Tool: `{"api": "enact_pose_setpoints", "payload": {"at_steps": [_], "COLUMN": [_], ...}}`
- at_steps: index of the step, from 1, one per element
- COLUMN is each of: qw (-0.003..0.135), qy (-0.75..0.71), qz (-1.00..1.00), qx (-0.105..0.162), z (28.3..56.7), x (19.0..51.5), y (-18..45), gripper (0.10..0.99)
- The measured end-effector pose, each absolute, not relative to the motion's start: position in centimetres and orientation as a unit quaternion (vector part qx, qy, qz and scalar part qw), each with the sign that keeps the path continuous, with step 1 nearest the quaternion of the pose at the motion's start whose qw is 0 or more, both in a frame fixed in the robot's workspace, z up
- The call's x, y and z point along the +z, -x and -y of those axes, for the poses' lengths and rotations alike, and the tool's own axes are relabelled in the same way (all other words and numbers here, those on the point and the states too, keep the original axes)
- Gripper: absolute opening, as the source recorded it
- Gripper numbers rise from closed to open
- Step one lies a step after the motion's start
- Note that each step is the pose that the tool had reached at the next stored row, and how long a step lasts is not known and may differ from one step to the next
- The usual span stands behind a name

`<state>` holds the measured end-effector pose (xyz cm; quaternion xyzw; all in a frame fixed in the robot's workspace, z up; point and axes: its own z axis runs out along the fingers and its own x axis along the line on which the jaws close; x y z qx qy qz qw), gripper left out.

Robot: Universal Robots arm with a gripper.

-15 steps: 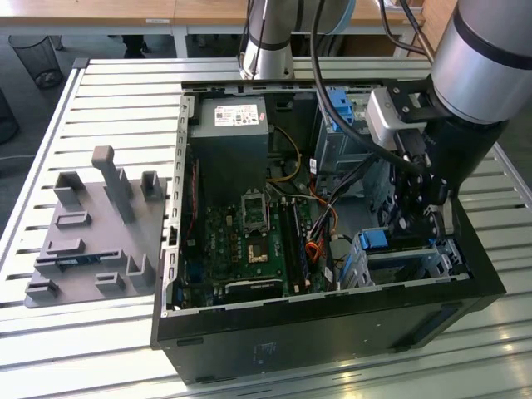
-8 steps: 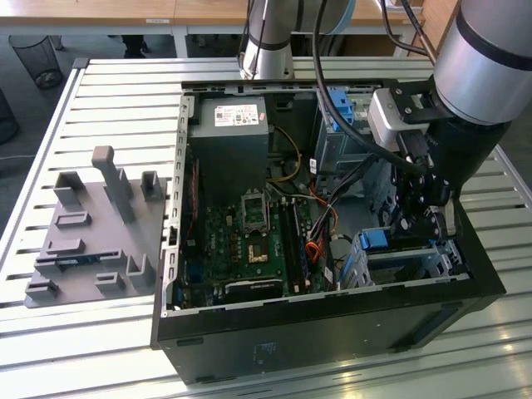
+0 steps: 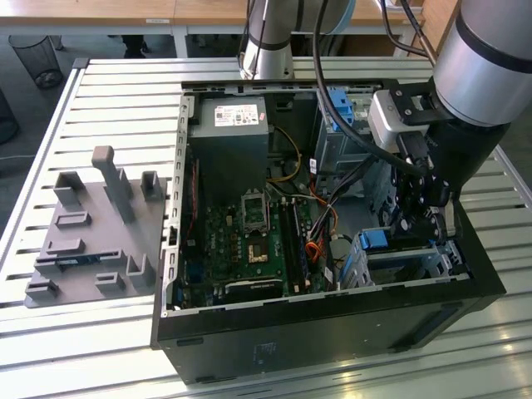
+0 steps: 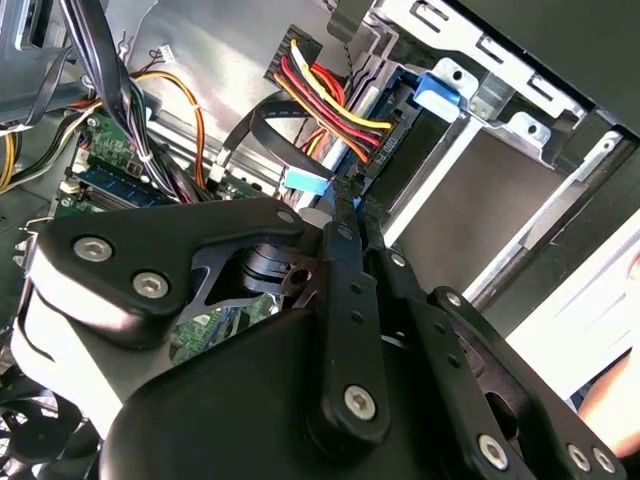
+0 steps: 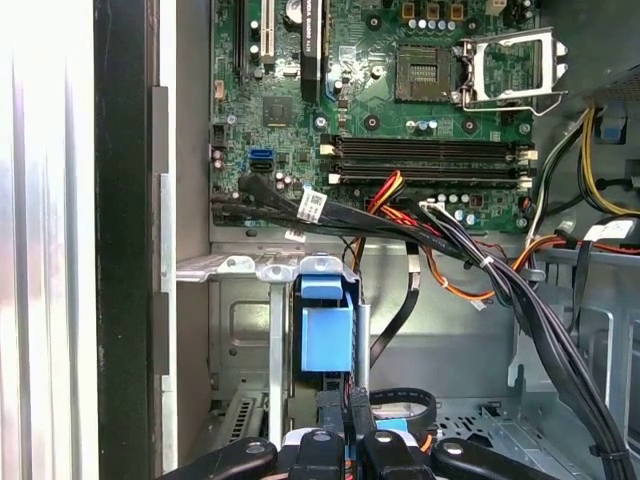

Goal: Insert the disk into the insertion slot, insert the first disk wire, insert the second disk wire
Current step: 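Insert the second disk wire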

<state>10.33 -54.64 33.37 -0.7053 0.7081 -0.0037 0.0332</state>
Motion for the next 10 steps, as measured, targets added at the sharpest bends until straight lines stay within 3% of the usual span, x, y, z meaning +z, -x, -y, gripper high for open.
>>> {"api": "enact_pose_setpoints", "payload": {"at_steps": [10], "qw": [0.033], "qy": [0.705], "qz": [-0.708], "qx": [-0.004], "z": [54.63], "x": [33.26], "y": [-10.49], "gripper": [0.149]}}
